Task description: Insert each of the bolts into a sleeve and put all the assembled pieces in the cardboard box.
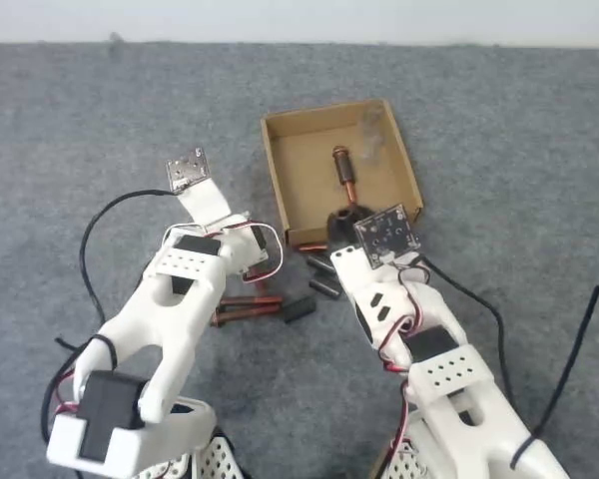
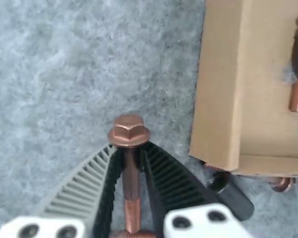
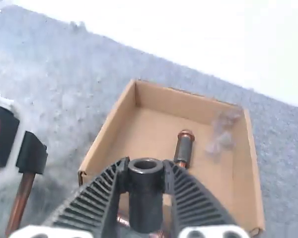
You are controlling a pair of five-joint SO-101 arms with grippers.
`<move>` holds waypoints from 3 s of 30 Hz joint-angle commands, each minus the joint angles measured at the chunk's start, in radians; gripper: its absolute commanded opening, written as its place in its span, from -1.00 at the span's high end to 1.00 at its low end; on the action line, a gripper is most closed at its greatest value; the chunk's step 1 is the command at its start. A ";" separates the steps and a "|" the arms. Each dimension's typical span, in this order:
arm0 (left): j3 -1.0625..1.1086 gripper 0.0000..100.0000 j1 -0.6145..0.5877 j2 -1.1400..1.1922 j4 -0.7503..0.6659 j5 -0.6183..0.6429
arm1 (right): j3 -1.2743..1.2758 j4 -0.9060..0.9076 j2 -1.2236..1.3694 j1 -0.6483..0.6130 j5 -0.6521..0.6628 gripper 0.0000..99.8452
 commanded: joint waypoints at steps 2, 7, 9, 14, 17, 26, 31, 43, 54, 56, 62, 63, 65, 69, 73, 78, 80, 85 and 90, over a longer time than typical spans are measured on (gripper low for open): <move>-0.008 0.97 -0.009 -0.066 -0.028 -0.012 | 0.023 -0.151 -0.038 0.002 -0.083 0.62; -0.008 0.97 -0.009 -0.066 -0.028 -0.012 | 0.020 -0.320 0.036 0.005 -0.305 0.74; -0.008 0.97 -0.009 -0.066 -0.028 -0.012 | 0.018 -0.412 0.101 0.008 -0.305 0.92; -0.008 0.97 -0.009 -0.066 -0.028 -0.012 | 0.021 -0.615 0.255 0.012 -0.302 0.91; -0.008 0.97 -0.009 -0.066 -0.028 -0.012 | 0.025 -0.591 0.291 0.021 -0.302 0.97; 0.001 0.97 -0.009 -0.068 -0.044 -0.012 | -0.018 -0.183 0.291 0.170 -0.258 0.99; 0.007 0.97 -0.009 -0.066 -0.072 -0.012 | -0.195 0.211 0.291 0.216 0.011 0.99; 0.007 0.97 -0.009 -0.066 -0.072 -0.012 | -0.427 0.720 0.303 0.151 0.018 0.98; 0.007 0.97 -0.009 -0.066 -0.072 -0.012 | -0.566 0.934 0.325 0.111 0.018 0.98; 0.007 0.97 -0.009 -0.066 -0.072 -0.012 | -0.580 0.937 0.375 0.087 0.018 0.98; 0.007 0.97 -0.009 -0.066 -0.072 -0.012 | -0.680 0.934 0.595 0.061 0.020 0.98; 0.007 0.97 -0.009 -0.066 -0.072 -0.012 | -0.694 0.932 0.624 0.061 0.023 0.98; 0.007 0.97 -0.009 -0.066 -0.072 -0.012 | -0.717 0.931 0.665 0.056 0.023 0.98; 0.007 0.97 -0.009 -0.066 -0.072 -0.012 | -0.744 0.929 0.702 0.028 0.021 0.95; 0.007 0.97 -0.009 -0.066 -0.072 -0.012 | -0.766 0.931 0.704 0.022 0.018 0.82; 0.007 0.97 -0.009 -0.066 -0.072 -0.012 | -0.767 0.929 0.714 0.012 0.017 0.83; 0.007 0.97 -0.009 -0.066 -0.072 -0.012 | -0.767 0.929 0.714 0.008 0.017 0.83; 0.007 0.97 -0.008 -0.066 -0.072 -0.012 | -0.767 0.929 0.714 0.010 0.023 0.83; 0.007 0.97 -0.008 -0.066 -0.072 -0.012 | -0.766 0.929 0.716 0.010 0.023 0.72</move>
